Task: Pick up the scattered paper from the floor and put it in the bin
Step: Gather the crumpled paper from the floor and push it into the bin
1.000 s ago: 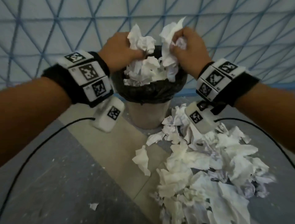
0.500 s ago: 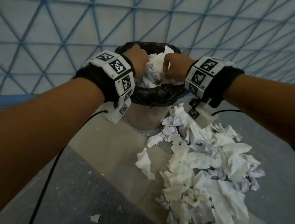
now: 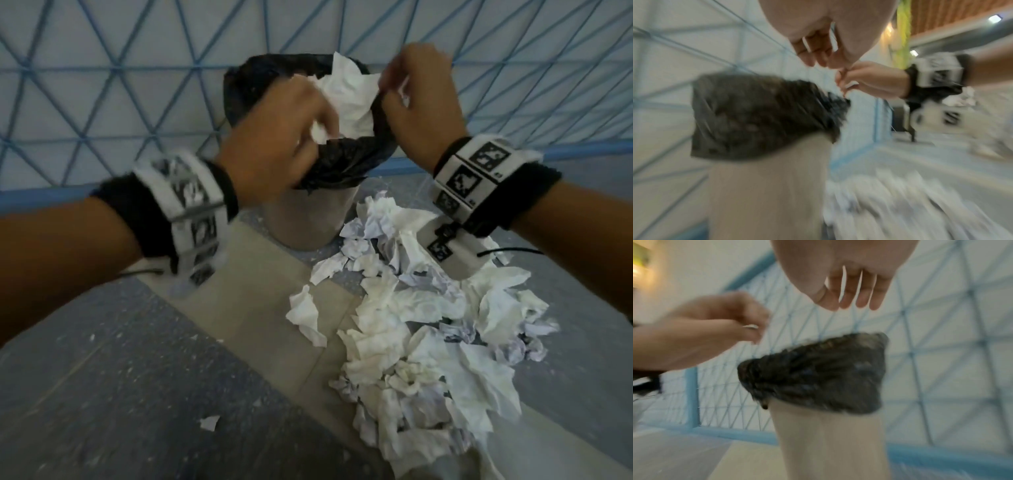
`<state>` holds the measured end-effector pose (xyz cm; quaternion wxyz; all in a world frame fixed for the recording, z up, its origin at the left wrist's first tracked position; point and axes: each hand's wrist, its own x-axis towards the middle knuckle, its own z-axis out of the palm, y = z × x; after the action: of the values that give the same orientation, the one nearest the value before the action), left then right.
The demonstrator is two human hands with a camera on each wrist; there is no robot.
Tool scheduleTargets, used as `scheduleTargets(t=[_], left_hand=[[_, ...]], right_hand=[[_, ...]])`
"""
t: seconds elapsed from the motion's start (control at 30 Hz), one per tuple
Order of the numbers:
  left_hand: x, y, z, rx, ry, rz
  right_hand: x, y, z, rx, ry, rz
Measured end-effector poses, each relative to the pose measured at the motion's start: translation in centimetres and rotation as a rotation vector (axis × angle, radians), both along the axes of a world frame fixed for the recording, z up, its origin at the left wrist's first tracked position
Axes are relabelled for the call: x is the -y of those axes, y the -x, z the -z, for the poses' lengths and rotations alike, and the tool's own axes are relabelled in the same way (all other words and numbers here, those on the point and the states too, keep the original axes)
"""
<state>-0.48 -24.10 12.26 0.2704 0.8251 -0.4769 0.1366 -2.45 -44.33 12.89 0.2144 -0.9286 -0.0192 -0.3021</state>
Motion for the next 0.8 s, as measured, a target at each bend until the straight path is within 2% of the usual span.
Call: scheduleTargets(t=[0.03,0.1,0.13,0.2,0.27,0.37,0.43,0.53,0.63,0.7,0.73,0.8], left_hand=[[-0.1,1.8,1.6,0.026,-0.083,0.126],[-0.2,4.8,5.8,0.071,-0.375,0.31],[-0.3,5.8,8.0,0.027,-0.569,0.334],[-0.5,7.0,12.0,-0.208,-0.945,0.27],[-0.7,7.7,14.8,-0.396,-1.146,0.194],[-0.6,7.7,17.3,-0.503,-1.127,0.129],[0.1,7.2,17.7,-0.472,-1.119,0.124],[1.3,5.8,17.5,-0.498,-0.985,0.009],[2.2,4.4,17.4,-0.594,-0.616,-0.139],[3.0,4.1,17.8,-0.572,-0.413,-0.2],[3.3,4.0,18.1,-0.552,-0.378,-0.214],[4.0,4.2,19.0,-0.605,-0.478,-0.21]], right_hand=[[1.0,0.3,1.3,-0.006,-0.032,0.038],[2.9,0.5,4.0,-0.051,-0.067,0.1],[3.7,0.6,5.4,-0.1,-0.073,0.119],[5.0,0.5,8.2,-0.273,-0.032,0.165],[5.8,0.6,11.0,-0.526,0.072,0.155],[5.6,1.1,14.5,-0.906,0.198,0.036],[5.1,1.5,16.2,-1.025,0.191,0.005],[4.6,1.5,17.9,-0.993,0.173,0.029],[5.0,0.7,18.6,-1.016,0.146,0.064],[5.6,0.3,19.2,-1.095,0.128,0.077],[5.8,0.2,19.6,-1.126,0.132,0.069],[6.0,0.5,20.5,-1.15,0.128,0.03]])
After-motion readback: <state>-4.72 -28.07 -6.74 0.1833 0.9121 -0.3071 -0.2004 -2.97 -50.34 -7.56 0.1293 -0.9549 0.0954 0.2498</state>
